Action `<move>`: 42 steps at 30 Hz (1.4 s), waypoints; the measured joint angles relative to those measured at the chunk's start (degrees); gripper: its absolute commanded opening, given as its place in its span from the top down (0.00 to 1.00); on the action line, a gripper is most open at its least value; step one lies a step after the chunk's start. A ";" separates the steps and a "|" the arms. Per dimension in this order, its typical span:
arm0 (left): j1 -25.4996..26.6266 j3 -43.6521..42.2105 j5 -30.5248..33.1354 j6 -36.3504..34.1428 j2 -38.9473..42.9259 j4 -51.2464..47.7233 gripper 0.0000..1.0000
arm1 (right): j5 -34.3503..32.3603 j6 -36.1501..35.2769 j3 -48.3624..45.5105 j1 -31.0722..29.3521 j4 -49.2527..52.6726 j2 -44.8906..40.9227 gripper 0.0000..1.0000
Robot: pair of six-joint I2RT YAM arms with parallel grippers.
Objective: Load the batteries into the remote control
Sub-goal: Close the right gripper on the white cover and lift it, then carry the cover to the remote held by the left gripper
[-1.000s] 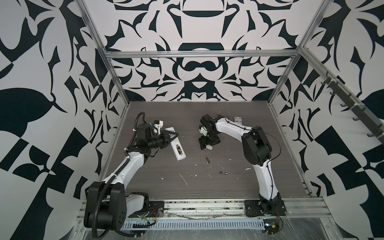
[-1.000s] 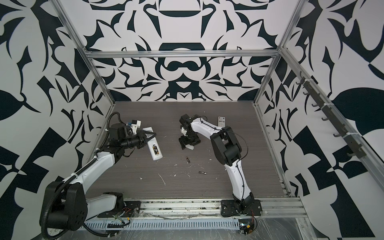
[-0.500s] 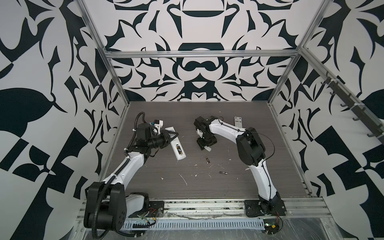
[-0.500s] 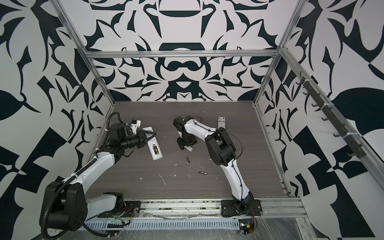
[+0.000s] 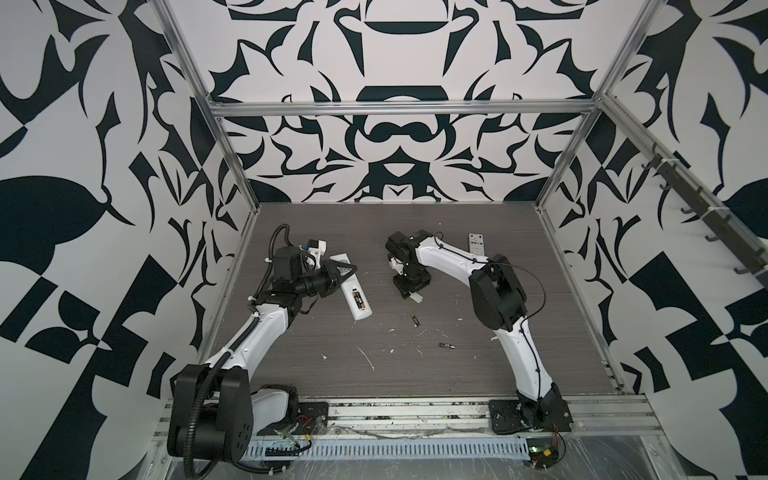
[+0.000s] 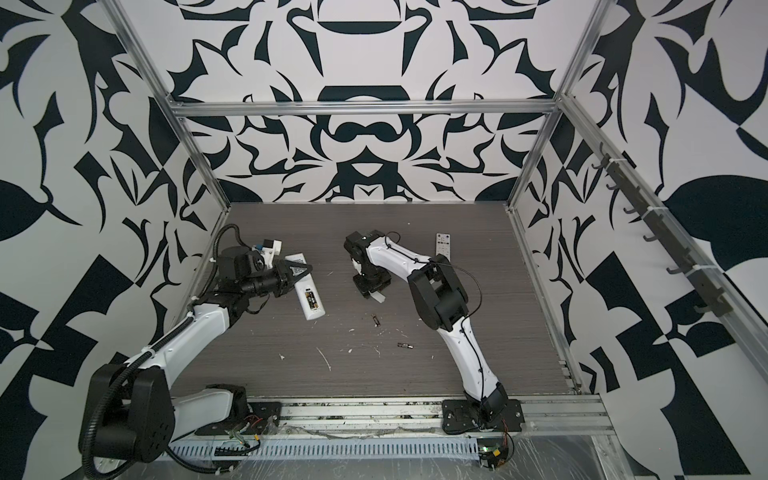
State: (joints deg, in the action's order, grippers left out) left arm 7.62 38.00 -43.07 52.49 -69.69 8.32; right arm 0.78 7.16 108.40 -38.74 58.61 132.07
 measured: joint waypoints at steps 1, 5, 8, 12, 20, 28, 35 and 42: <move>0.00 0.00 0.02 0.02 0.00 0.00 1.00 | -0.17 -0.15 0.04 -0.04 -0.11 0.00 0.55; 0.00 0.00 0.00 0.02 0.00 0.00 1.00 | -1.27 -0.90 0.35 -0.02 -0.26 0.13 0.57; 0.00 0.00 -0.02 0.07 -0.02 0.02 1.00 | -1.90 -1.29 0.72 -0.02 -0.35 0.37 0.59; 0.00 0.00 -0.04 0.17 -0.09 0.17 1.00 | -2.23 -1.57 1.97 0.00 -0.15 1.07 0.62; 0.00 0.00 -0.33 0.22 -0.90 0.94 1.00 | -2.78 -2.36 2.47 0.02 -0.63 1.38 0.76; 0.00 0.02 -0.46 0.20 -1.53 1.29 1.00 | -3.63 -2.45 2.43 0.02 -0.92 1.27 0.89; 0.00 0.85 -0.39 0.09 -2.36 1.60 1.00 | -5.55 -0.85 1.90 0.13 -0.66 -2.03 0.96; 0.00 3.02 0.04 0.13 -5.31 3.69 1.00 | -6.29 4.59 3.02 0.04 1.75 -15.63 1.00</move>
State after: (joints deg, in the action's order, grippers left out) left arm 7.62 41.01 -43.03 52.62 -75.00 12.01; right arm -5.52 11.75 111.42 -38.70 60.36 116.44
